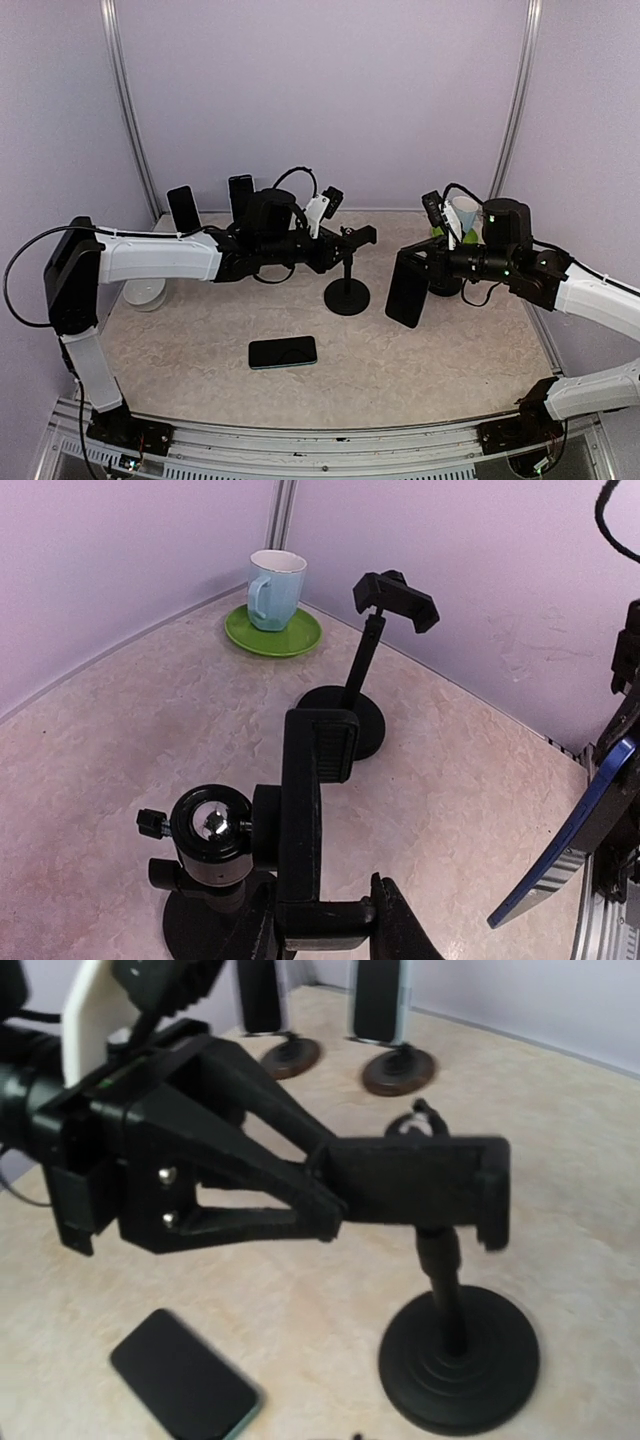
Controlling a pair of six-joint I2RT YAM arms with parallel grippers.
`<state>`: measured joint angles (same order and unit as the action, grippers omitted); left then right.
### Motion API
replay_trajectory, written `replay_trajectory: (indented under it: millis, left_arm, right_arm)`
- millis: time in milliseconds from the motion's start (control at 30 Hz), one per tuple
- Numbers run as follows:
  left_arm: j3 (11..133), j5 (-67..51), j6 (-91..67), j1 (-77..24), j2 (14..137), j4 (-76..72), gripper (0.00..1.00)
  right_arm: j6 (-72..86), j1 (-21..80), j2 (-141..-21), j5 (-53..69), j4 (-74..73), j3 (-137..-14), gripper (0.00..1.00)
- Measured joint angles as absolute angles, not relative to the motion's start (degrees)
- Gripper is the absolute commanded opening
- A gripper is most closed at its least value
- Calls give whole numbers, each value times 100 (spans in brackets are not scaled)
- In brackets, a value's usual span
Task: Place the phone on the phone stand
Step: Install the phone onto the phone stand.
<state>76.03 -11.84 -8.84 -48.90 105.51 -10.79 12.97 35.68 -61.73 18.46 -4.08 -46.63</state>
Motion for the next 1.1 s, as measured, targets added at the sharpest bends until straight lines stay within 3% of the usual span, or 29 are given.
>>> replay_trajectory:
  millis: [700, 1100]
  left_arm:
    - [5673, -2401, -416, -5157, 9233, -1946, 0]
    - [5566, -2523, -364, -5164, 9198, -2088, 0]
  right_arm:
    - [471, 3559, -6333, 4193, -250, -5190, 0]
    - [290, 3559, -6584, 4807, 226, -5190, 0]
